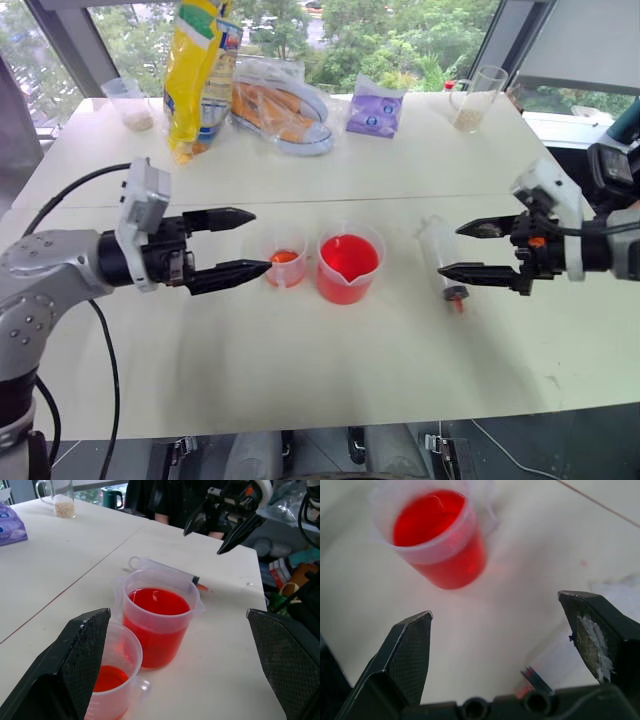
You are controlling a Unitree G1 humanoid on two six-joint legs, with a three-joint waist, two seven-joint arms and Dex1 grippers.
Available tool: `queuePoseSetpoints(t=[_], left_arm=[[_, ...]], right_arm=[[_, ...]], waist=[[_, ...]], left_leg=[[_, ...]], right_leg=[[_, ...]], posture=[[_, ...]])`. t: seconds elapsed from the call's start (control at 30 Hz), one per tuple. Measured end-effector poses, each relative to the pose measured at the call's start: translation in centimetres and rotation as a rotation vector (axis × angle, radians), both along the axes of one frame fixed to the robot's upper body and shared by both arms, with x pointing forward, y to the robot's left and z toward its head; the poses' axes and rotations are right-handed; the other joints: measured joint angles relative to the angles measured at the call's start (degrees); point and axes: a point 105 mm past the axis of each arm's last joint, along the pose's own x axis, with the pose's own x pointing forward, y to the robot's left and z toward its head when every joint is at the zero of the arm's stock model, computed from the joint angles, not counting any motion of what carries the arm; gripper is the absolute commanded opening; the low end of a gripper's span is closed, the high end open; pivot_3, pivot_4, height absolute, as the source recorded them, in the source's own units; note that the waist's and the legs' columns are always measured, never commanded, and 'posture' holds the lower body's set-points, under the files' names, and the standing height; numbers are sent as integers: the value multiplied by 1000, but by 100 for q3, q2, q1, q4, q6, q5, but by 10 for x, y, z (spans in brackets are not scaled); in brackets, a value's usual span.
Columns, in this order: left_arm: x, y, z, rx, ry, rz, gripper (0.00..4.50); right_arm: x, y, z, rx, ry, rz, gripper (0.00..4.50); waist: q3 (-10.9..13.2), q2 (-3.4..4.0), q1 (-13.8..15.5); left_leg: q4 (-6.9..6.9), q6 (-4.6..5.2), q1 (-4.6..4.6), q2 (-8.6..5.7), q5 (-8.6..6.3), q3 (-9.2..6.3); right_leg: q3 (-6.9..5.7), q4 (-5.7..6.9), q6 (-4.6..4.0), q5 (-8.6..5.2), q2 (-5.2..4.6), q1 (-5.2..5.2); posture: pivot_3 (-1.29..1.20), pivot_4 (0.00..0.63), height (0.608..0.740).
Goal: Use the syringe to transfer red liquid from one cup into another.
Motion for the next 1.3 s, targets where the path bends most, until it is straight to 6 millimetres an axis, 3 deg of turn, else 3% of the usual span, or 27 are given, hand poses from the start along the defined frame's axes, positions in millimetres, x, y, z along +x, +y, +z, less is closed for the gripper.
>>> queuePoseSetpoints(t=[0.13, 0.43, 0.9, 1.03, 1.1, 1.27, 1.3], left_arm=[[1, -4, 1, -10, -12, -11, 4500], [6, -10, -1, -43, -30, -14, 4500], [8, -15, -10, -69, -34, 16, 4500], [7, -16, -10, -68, -44, 20, 4500], [7, -17, -10, -67, -49, 26, 4500], [5, -18, -10, -62, -52, 32, 4500], [6, -18, -11, -62, -50, 35, 4500]], right_arm=[[25, -10, -5, -10, 8, -142, 4392], [74, -34, -37, -8, 151, -471, 4392], [86, -23, -86, -67, 382, -537, 4392], [91, -20, -86, -88, 371, -524, 4392], [93, -17, -87, -90, 372, -521, 3870], [98, -22, -89, -133, 343, -524, 1514], [98, -21, -89, -138, 341, -515, 1388]], waist=[[-1, -1, -11], [-1, -1, -7], [-1, 0, -15], [-3, -3, -16], [-5, -7, -34], [-6, -8, -51], [-8, -11, -52]], left_leg=[[2, -2, 5, 0, 2, 3], [2, -1, 4, -2, 2, 6], [1, 0, 4, -2, 2, 4], [2, 0, 5, -2, 2, 4], [3, -1, 11, -2, 2, 4], [2, -1, 15, 1, 2, 4], [2, -1, 15, 2, 2, 4]], right_leg=[[6, 9, -1, 0, 1, 0], [7, 10, 3, 2, 3, -1], [6, 13, 22, 13, 5, -1], [6, 12, 22, 13, 5, 1], [6, 14, 21, 14, 6, 5], [7, 16, 21, 14, 9, 6], [6, 16, 21, 14, 11, 7]], posture=[[0, 150, 740], [0, 150, 740], [0, 150, 740], [0, 150, 740], [0, 150, 740], [0, 150, 740], [0, 150, 740]])
